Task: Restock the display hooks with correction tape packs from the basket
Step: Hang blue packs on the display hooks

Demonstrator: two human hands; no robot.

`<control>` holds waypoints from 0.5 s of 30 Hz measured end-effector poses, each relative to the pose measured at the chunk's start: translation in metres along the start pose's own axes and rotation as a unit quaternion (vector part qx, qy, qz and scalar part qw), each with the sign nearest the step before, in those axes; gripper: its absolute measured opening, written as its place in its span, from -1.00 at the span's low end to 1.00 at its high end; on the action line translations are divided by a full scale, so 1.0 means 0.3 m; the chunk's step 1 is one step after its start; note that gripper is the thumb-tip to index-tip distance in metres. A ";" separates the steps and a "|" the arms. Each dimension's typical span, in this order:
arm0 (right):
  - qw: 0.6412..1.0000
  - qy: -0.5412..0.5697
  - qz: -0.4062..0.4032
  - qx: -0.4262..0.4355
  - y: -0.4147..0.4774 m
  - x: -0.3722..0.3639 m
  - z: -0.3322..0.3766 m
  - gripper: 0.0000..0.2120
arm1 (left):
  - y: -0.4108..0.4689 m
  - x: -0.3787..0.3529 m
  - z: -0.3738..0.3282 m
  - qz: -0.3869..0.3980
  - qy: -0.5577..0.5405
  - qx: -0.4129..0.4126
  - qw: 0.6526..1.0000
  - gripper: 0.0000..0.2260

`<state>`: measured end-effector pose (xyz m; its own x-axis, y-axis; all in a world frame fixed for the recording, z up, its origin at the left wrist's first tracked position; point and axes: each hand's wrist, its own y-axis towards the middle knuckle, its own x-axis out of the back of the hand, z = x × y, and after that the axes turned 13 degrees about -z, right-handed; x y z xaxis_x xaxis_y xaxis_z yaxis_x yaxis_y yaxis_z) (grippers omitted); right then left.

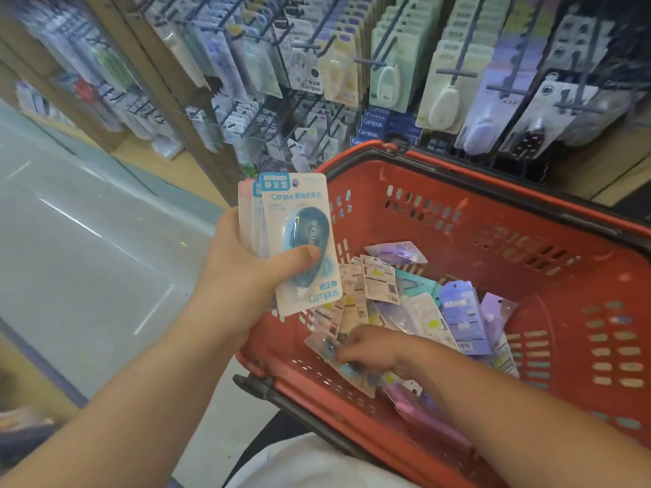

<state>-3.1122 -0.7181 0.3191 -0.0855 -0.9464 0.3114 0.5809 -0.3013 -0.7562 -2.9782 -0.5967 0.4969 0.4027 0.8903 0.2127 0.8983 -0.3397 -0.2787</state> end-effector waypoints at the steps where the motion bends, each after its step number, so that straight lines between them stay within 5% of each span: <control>1: 1.000 0.014 -0.009 0.006 -0.009 0.016 0.008 -0.68 | 0.000 -0.002 0.000 0.002 0.002 -0.003 1.000 -0.29; 7: 0.953 0.256 -0.118 0.106 -0.111 0.207 0.080 -0.76 | -0.014 -0.021 -0.005 0.014 -0.004 0.000 1.000 -0.35; 10: 0.915 0.316 -0.183 0.171 -0.184 0.317 0.116 -0.88 | -0.020 -0.035 -0.014 0.012 -0.015 -0.008 1.000 -0.35; 15: 0.867 0.369 -0.217 0.256 -0.310 0.434 0.227 -0.74 | -0.038 -0.063 -0.066 0.006 -0.068 -0.023 0.997 -0.39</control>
<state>-3.1221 -0.8053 0.4693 -0.7705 -0.6305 -0.0940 0.6316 -0.7351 -0.2464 -2.9926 -0.6159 0.5147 0.3880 0.9182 0.0797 0.9022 -0.3607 -0.2366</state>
